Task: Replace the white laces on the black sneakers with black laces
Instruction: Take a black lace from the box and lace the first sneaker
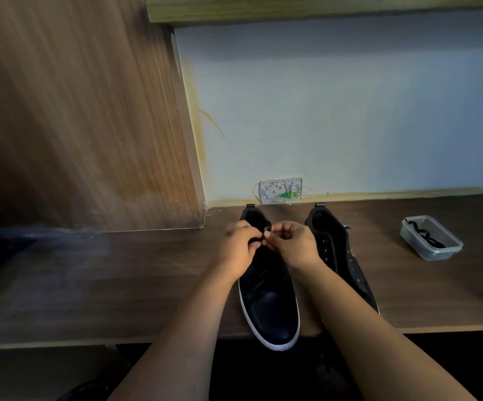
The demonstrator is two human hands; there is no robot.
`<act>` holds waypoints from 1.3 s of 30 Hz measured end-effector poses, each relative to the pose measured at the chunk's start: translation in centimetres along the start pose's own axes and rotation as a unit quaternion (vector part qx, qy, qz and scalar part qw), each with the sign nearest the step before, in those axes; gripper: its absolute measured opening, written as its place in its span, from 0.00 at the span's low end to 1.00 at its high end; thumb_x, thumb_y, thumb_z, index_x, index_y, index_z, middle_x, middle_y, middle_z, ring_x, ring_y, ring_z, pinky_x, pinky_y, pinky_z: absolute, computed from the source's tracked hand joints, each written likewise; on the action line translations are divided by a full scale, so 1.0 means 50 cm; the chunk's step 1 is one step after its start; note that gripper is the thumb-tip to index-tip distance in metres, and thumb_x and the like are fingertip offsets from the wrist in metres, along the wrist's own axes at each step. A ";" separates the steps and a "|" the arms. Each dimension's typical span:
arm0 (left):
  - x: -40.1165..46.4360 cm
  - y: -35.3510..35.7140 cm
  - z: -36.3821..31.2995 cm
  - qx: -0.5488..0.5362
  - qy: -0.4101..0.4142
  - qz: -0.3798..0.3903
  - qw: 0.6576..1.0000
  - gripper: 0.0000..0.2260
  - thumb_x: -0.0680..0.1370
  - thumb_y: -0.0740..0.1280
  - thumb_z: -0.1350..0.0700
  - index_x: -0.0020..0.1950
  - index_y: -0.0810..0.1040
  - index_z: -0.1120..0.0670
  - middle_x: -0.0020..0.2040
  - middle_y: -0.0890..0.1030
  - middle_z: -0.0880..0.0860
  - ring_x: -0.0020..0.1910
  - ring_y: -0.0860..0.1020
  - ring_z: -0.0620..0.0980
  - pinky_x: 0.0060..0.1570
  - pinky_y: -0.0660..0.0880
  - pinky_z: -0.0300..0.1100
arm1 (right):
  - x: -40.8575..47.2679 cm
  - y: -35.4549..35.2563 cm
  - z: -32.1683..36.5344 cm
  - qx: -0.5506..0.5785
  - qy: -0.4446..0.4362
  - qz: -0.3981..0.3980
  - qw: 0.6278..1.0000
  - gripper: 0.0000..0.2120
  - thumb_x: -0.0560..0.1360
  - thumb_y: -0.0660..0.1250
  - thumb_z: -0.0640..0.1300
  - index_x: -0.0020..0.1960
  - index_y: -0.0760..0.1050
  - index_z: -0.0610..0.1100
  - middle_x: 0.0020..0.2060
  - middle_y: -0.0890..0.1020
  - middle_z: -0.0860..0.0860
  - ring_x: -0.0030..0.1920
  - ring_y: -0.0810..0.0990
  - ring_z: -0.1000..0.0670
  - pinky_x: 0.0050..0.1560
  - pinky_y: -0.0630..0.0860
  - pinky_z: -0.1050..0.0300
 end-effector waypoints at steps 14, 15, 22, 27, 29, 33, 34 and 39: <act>-0.007 -0.006 0.004 -0.012 -0.002 -0.024 1.000 0.07 0.77 0.65 0.64 0.46 0.82 0.57 0.42 0.79 0.54 0.40 0.73 0.46 0.35 0.63 0.31 | 0.013 0.011 0.013 -0.338 -0.076 0.035 0.937 0.06 0.77 0.67 0.46 0.43 0.77 0.45 0.43 0.79 0.49 0.44 0.77 0.48 0.45 0.72 0.57; -0.007 -0.005 0.004 -0.013 0.001 -0.027 1.000 0.07 0.77 0.65 0.63 0.46 0.82 0.57 0.42 0.80 0.53 0.39 0.73 0.46 0.35 0.63 0.30 | 0.014 0.012 0.017 -0.360 -0.084 0.042 0.928 0.05 0.77 0.67 0.46 0.45 0.77 0.45 0.45 0.78 0.49 0.46 0.77 0.49 0.46 0.71 0.58; -0.013 0.006 0.018 -0.025 -0.006 -0.051 0.998 0.05 0.77 0.65 0.64 0.47 0.81 0.59 0.45 0.80 0.54 0.45 0.74 0.48 0.42 0.63 0.24 | 0.011 0.001 0.007 -0.282 -0.054 -0.003 0.958 0.06 0.74 0.71 0.47 0.40 0.78 0.46 0.35 0.80 0.54 0.37 0.77 0.54 0.37 0.71 0.65; -0.017 0.010 0.025 -0.029 -0.018 -0.062 0.998 0.05 0.78 0.64 0.62 0.48 0.80 0.58 0.45 0.79 0.52 0.44 0.72 0.45 0.41 0.61 0.30 | 0.014 -0.007 -0.008 -0.231 -0.028 -0.018 0.972 0.04 0.72 0.74 0.48 0.40 0.81 0.50 0.37 0.83 0.53 0.41 0.82 0.51 0.44 0.78 0.55; -0.019 0.010 0.028 -0.036 -0.023 -0.068 0.997 0.04 0.78 0.65 0.62 0.47 0.80 0.58 0.44 0.79 0.51 0.43 0.73 0.45 0.40 0.62 0.30 | 0.014 -0.004 -0.001 -0.256 -0.042 -0.005 0.966 0.03 0.72 0.73 0.47 0.41 0.82 0.50 0.38 0.82 0.54 0.43 0.81 0.51 0.47 0.77 0.56; -0.021 0.013 0.043 -0.052 -0.043 -0.078 0.995 0.03 0.77 0.67 0.62 0.46 0.80 0.57 0.42 0.79 0.50 0.41 0.74 0.44 0.37 0.63 0.28 | -0.007 0.020 0.026 -0.363 -0.109 -0.002 0.925 0.07 0.76 0.68 0.44 0.52 0.83 0.45 0.46 0.78 0.54 0.48 0.75 0.54 0.45 0.59 0.68; -0.021 0.013 0.047 -0.065 -0.052 -0.077 0.994 0.03 0.77 0.67 0.62 0.46 0.81 0.57 0.42 0.80 0.49 0.41 0.75 0.44 0.37 0.64 0.27 | -0.009 0.016 0.023 -0.334 -0.097 -0.011 0.938 0.06 0.77 0.68 0.43 0.51 0.82 0.45 0.45 0.79 0.54 0.47 0.76 0.55 0.44 0.62 0.68; -0.015 0.030 0.065 -0.153 -0.086 -0.034 0.984 0.03 0.76 0.70 0.60 0.46 0.83 0.54 0.42 0.82 0.47 0.42 0.79 0.43 0.41 0.72 0.33 | -0.017 0.009 -0.041 0.018 0.069 -0.013 0.997 0.05 0.75 0.69 0.37 0.42 0.81 0.44 0.39 0.84 0.46 0.43 0.82 0.48 0.49 0.80 0.55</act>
Point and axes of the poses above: each hand's wrist, its own x-axis towards the middle knuckle, its own y-axis out of the palm, z = x × y, the point moved 9 cm from there along x, towards the middle knuckle
